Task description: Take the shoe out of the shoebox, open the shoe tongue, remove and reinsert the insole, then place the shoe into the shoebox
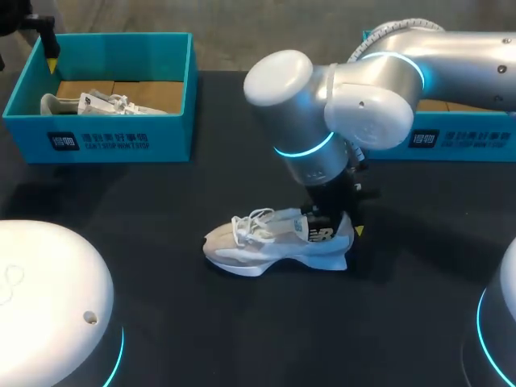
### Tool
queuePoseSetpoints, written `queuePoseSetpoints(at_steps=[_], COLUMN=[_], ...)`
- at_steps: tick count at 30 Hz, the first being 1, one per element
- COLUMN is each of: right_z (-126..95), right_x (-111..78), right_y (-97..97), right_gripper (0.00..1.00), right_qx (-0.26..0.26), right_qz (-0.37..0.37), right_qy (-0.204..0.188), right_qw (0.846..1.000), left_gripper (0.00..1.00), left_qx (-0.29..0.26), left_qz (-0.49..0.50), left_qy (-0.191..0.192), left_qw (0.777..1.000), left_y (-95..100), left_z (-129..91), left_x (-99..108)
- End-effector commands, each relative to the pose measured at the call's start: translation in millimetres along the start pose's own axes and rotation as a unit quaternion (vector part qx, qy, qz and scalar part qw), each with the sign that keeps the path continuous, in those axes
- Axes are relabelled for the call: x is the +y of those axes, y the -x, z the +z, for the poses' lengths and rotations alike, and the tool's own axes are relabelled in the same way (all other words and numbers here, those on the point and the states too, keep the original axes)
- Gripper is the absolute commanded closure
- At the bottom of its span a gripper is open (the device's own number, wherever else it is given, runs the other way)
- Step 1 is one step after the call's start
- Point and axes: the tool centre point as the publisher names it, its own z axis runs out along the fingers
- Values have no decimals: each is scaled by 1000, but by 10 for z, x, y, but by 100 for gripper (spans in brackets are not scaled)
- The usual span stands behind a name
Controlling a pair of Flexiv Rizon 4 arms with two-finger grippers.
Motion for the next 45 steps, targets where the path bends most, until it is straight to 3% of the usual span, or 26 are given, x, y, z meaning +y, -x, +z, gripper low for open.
queuePoseSetpoints(at_steps=[1,2,4,5,10,16,17,21,25,30,31,33,45], right_z=[17,-32,-98,-131,-315,-651,-773,-1001,-1139,-1299,-1299,-1370,-1388], right_x=[9,7,-5,-13,-52,-79,-82,-112,-127,-123,-123,-101,-94], right_y=[-15,-6,9,16,58,121,135,134,142,145,145,159,161], right_gripper=[58,53,7,0,0,0,0,0,0,0,0,0,0], right_qx=[1,3,5,6,21,84,127,166,176,194,194,200,195], right_qz=[0,1,0,0,-5,-34,-63,-138,-196,-285,-285,-322,-327], right_qy=[-2,-1,3,4,14,52,71,116,155,207,207,233,237], right_qw=[1000,1000,1000,1000,1000,994,987,970,952,916,916,896,894], left_gripper=[0,0,0,0,0,0,0,0,0,0,0,0,0], left_qx=[1,1,1,1,1,1,1,1,1,1,1,1,1], left_qz=[0,0,0,0,0,0,0,0,0,0,0,0,0], left_qy=[1,1,1,1,1,1,1,1,1,1,1,1,1], left_qw=[1000,1000,1000,1000,1000,1000,1000,1000,1000,1000,1000,1000,1000], left_y=[-3,-3,-3,-3,-3,-3,-3,-3,-3,-3,-3,-3,-3], left_z=[-6,-6,-6,-6,-6,-6,-6,-6,-6,-6,-6,-6,-6], left_x=[-8,-8,-8,-8,-8,-8,-8,-8,-8,-8,-8,-8,-8])
